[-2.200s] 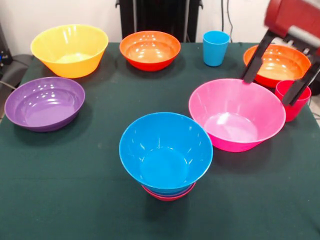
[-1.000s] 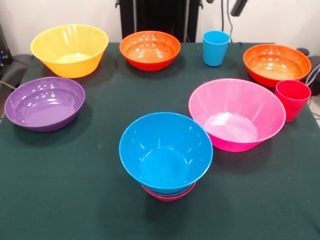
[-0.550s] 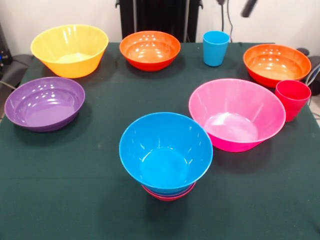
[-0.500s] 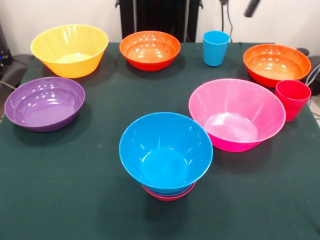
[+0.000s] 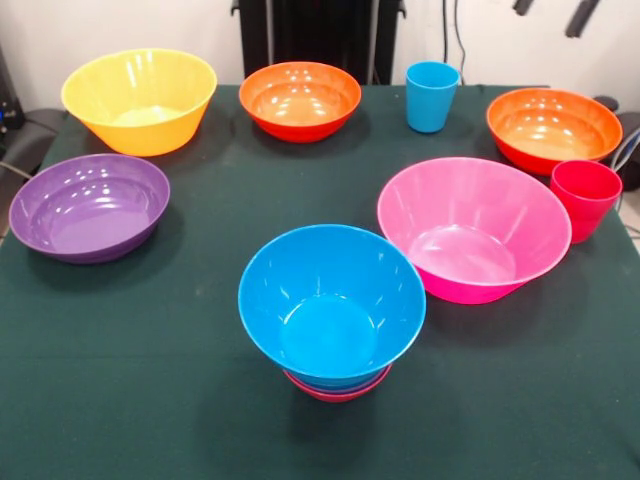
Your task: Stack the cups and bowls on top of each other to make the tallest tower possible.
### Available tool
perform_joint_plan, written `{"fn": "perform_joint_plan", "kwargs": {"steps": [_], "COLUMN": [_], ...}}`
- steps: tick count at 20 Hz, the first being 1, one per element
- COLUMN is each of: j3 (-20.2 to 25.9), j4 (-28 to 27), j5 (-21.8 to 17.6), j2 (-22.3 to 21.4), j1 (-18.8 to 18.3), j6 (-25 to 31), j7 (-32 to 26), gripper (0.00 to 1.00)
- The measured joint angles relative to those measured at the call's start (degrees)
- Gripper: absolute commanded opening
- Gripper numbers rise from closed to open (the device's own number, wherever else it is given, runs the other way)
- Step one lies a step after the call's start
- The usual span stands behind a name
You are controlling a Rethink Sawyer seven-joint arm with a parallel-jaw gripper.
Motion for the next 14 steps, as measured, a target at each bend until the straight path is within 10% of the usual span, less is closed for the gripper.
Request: {"fn": "perform_joint_plan", "kwargs": {"steps": [14], "j3": [5.3], "j4": [5.4], "j5": [0.7], "j2": [2.2], "j1": [5.5], "j6": [-10.9], "j7": [6.8], "gripper": [1.00]}}
